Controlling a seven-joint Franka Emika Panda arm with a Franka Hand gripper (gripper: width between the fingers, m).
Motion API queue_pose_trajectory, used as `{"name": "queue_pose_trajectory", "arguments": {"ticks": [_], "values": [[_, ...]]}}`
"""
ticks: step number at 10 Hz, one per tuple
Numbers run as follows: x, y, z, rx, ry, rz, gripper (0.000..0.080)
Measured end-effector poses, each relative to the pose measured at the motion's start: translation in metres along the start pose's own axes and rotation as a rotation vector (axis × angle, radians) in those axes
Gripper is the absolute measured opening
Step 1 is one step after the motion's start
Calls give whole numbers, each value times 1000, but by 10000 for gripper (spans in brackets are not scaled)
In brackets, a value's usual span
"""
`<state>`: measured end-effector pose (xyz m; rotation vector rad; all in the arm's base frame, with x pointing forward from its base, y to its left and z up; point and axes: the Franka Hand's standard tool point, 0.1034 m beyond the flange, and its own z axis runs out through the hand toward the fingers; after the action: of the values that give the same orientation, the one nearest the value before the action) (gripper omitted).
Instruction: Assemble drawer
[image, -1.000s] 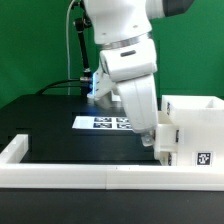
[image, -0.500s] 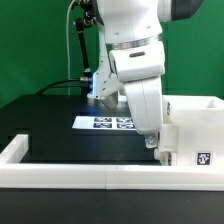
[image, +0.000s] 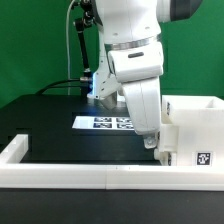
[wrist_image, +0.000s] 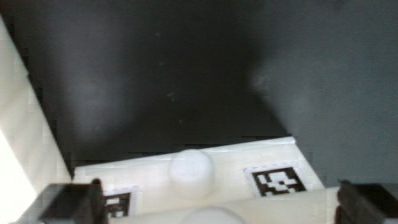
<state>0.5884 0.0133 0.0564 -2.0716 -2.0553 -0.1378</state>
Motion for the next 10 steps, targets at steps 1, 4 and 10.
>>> {"name": "queue_pose_trajectory", "arguments": {"ticks": [1, 4, 10], "values": [[-3, 5, -6, -24, -2, -79, 649], [-3, 4, -7, -11, -7, -85, 649], [9, 5, -5, -15, -14, -60, 649]]}}
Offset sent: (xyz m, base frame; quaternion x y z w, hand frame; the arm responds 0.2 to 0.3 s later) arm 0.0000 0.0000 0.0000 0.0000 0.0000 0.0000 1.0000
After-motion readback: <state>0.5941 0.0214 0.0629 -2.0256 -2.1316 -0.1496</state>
